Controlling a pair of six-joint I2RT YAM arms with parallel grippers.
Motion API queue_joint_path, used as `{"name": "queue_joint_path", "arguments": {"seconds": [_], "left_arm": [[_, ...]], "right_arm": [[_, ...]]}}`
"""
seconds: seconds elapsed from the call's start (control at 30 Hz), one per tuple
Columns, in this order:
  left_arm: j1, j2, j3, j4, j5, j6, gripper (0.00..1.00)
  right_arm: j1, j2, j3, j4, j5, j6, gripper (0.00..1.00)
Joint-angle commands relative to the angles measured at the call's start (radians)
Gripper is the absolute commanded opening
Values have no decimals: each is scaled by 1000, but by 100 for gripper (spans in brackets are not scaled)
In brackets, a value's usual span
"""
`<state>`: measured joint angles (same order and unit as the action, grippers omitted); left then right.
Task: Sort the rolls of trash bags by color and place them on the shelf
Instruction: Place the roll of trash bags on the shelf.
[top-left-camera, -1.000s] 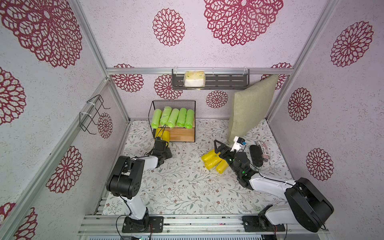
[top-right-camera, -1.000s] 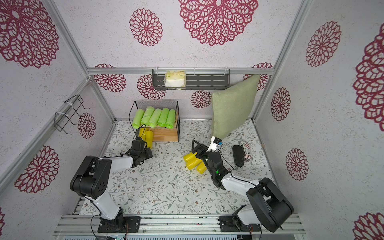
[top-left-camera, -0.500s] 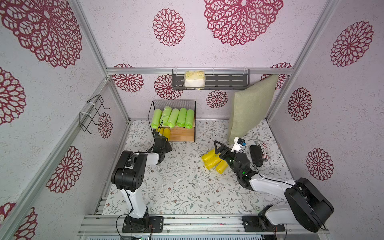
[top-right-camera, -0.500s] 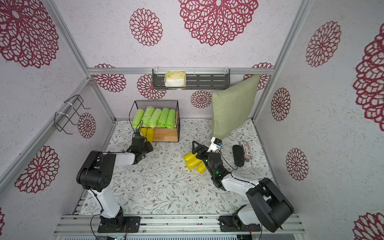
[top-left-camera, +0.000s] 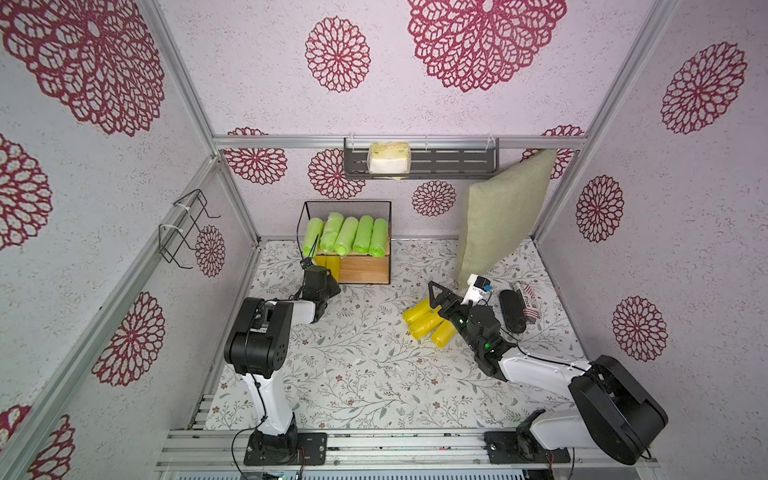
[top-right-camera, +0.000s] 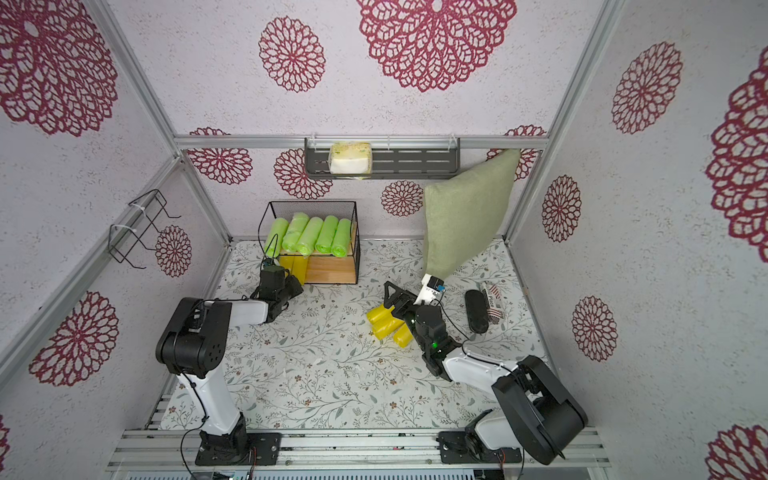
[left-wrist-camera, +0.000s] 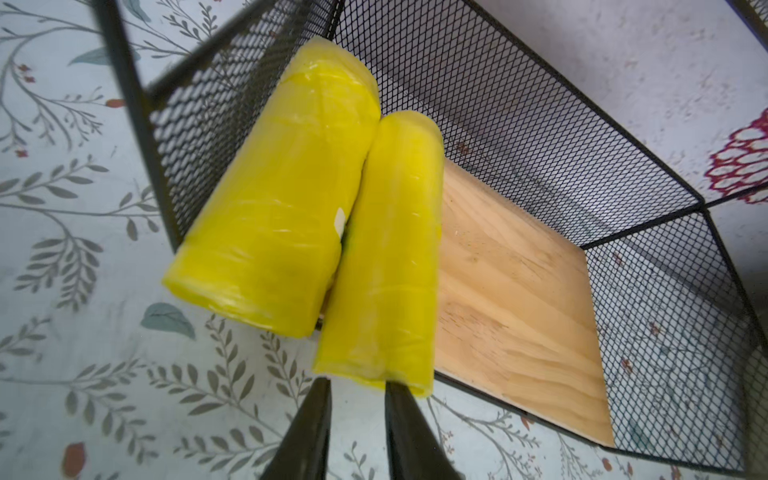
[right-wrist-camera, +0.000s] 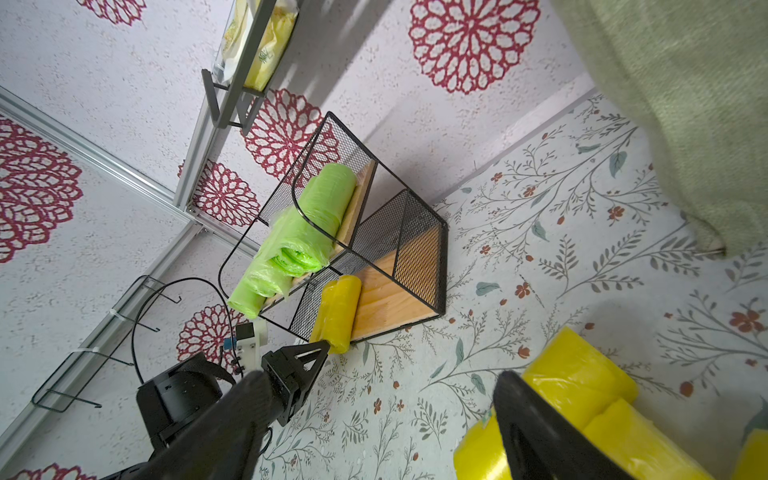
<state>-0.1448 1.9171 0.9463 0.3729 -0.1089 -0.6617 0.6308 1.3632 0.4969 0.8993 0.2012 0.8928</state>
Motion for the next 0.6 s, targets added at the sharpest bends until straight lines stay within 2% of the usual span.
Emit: {"name": "queue_joint_path", "arguments": {"seconds": [0.0,0.1,0.2,0.4,0.57], "left_arm": [[5,-27,-30,41,29,-44,33],[5,-52,-58,44,52,-65,38],[5,-64,-78,43,45,-79,39],[13,-9,-32,52,54,-99,25],[26,37,12,84,74,-168,22]], "right_arm": [[-6,-11,-4,26,-4,11,89],[-5,-14,-7,26,-4,10,89],[-5,-13,-14,24,0,6,89],[-5,-1,-40,14,-3,18,89],[-5,-10,-61,-2,0,27,88]]}}
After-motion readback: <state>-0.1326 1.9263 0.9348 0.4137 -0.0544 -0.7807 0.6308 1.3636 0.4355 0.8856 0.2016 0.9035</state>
